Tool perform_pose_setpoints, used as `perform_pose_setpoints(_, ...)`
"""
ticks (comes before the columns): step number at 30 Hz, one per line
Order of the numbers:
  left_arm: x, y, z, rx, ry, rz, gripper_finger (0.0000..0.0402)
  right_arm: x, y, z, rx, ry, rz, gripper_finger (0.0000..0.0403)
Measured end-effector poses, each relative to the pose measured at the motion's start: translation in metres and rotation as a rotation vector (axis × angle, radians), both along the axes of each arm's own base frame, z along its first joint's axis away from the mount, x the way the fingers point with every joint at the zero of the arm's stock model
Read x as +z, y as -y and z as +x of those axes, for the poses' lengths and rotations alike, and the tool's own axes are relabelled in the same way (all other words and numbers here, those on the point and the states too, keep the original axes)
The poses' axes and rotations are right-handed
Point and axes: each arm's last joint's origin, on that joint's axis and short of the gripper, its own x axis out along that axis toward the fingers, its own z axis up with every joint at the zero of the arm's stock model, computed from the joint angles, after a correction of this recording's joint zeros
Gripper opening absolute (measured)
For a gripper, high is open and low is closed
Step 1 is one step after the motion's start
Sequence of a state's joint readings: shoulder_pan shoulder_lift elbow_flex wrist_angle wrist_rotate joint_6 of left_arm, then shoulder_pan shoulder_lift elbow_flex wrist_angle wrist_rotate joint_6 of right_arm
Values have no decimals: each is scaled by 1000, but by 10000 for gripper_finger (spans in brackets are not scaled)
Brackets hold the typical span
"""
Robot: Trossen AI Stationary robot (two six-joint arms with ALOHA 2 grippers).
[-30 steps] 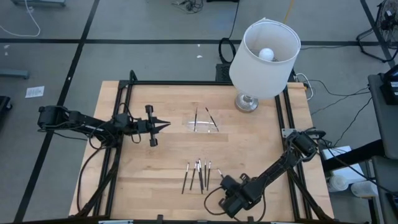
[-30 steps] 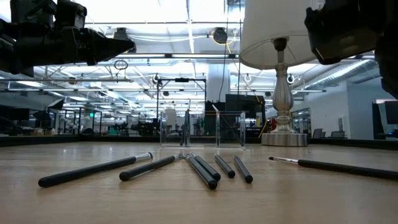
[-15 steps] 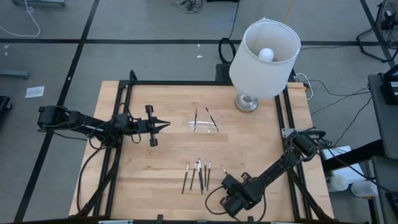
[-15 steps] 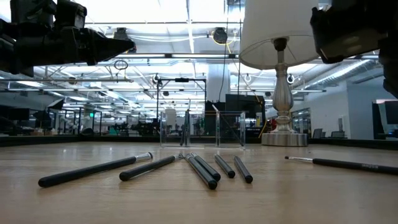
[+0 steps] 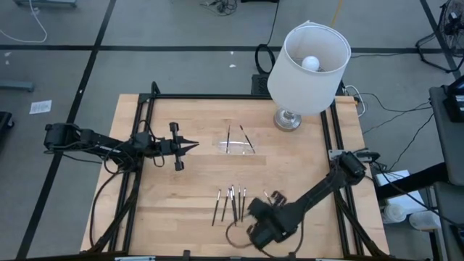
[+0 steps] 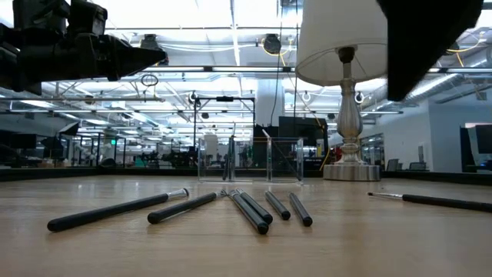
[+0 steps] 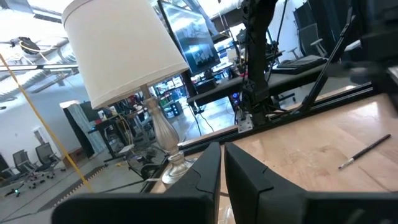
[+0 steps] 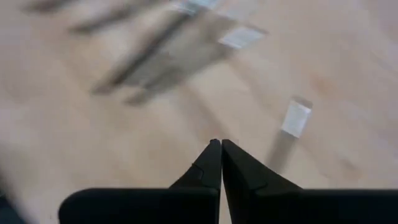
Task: Put items in baskets/containers
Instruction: Put the black liner brush transparent organizer
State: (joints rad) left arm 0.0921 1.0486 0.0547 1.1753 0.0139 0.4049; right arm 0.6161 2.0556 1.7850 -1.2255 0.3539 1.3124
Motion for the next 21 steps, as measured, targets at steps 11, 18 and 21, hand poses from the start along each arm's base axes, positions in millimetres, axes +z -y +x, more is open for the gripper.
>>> perform_pose_setpoints(11, -1, 0, 0, 4, -6, -2, 31, -8, 24, -15, -180, -281, 53, 49)
perform_pose_setpoints(18, -1, 0, 0, 6, -5, -1, 31, -10, 21, -9, -152, -198, 58, 156)
perform_pose_setpoints(21, 0, 0, 0, 6, -3, -2, 31, -10, 22, -7, -159, -175, 43, 197)
